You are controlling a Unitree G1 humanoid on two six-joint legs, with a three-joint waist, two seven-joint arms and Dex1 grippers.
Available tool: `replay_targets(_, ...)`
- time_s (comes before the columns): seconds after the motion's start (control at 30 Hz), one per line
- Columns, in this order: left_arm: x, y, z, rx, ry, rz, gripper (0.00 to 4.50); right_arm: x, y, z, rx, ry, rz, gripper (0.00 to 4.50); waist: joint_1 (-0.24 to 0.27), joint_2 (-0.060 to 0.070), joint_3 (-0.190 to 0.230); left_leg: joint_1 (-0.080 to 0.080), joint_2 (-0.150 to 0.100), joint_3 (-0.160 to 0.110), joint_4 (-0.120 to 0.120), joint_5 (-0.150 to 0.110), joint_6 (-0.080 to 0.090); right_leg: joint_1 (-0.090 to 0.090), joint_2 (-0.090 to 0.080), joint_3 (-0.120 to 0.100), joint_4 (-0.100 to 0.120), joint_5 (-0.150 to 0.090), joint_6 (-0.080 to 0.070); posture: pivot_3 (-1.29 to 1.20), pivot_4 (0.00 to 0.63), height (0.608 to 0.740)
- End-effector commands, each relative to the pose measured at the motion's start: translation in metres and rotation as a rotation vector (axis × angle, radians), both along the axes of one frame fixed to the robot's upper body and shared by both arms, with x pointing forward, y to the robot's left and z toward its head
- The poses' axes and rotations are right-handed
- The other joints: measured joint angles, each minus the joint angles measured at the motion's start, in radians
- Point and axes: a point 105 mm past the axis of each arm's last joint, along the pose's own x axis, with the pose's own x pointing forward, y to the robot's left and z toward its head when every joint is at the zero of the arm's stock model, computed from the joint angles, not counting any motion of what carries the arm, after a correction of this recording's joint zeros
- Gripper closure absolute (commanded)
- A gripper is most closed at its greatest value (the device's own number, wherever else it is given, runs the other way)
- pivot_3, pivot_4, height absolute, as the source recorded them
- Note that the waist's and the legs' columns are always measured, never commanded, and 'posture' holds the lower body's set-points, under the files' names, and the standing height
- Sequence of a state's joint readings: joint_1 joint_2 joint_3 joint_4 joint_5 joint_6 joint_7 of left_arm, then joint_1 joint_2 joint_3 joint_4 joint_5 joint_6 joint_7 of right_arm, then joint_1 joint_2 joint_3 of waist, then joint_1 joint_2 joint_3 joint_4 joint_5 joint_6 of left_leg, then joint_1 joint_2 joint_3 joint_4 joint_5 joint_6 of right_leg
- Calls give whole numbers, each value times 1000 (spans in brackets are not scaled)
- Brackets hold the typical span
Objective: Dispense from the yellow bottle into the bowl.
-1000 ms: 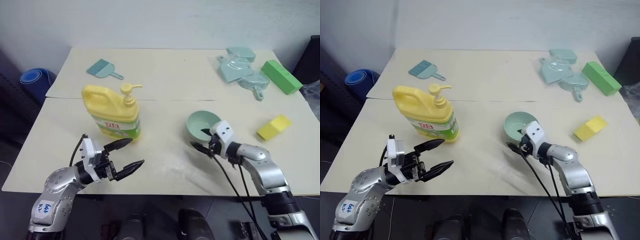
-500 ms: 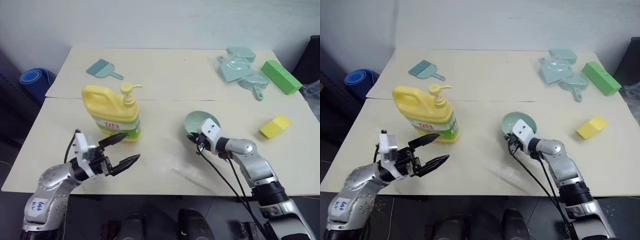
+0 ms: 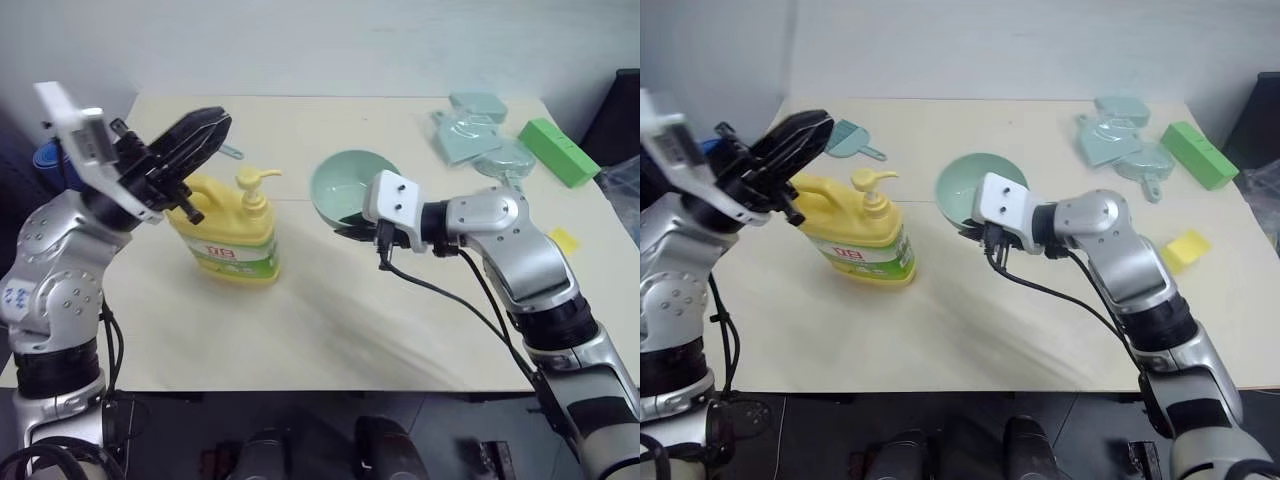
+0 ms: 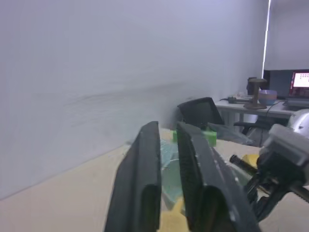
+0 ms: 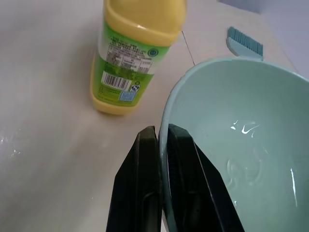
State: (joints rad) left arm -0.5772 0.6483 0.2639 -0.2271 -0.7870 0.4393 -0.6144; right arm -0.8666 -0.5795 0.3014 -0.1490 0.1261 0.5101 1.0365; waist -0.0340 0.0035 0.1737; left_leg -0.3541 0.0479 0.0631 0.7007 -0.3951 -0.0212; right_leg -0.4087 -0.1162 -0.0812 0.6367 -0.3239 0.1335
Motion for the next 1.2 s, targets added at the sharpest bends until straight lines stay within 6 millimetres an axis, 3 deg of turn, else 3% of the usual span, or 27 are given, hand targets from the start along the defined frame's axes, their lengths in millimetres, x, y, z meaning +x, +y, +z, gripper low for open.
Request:
replay_targets(0.03,5,-7,1,36,0,-7,4477,-5,16,15,4,-24,57,4500,-9,0,0,0,0,0,0,0,0,0,0,0,0,0,0,0,150,740)
replay_targets(0.1,4,-12,-6,84,30,-34,4477,-5,25,19,5,-30,74,4500,-23,0,0,0,0,0,-1,0,0,-1,0,-1,1,0,0,0,150,740)
replay_targets(0.3,12,-3,-6,66,77,37,4477,-9,46,22,15,-12,121,4500,-48,0,0,0,0,-2,-1,0,0,-1,0,-1,2,0,0,0,150,740)
replay_targets(0.53,14,-3,-16,102,138,50,4477,-12,66,31,43,-3,160,4500,-50,0,0,0,0,-4,0,0,0,-1,-1,-1,5,0,0,0,150,740)
replay_targets(1.0,16,2,-85,343,384,149,4477,-22,68,37,37,42,208,4500,-53,1,-1,3,0,-4,0,0,0,0,-1,0,7,0,0,0,150,740)
replay_targets(1.2,20,5,-112,320,492,189,4477,-20,70,37,49,52,202,4500,-49,8,-8,7,0,-4,-1,0,0,4,-1,1,7,0,0,0,150,740)
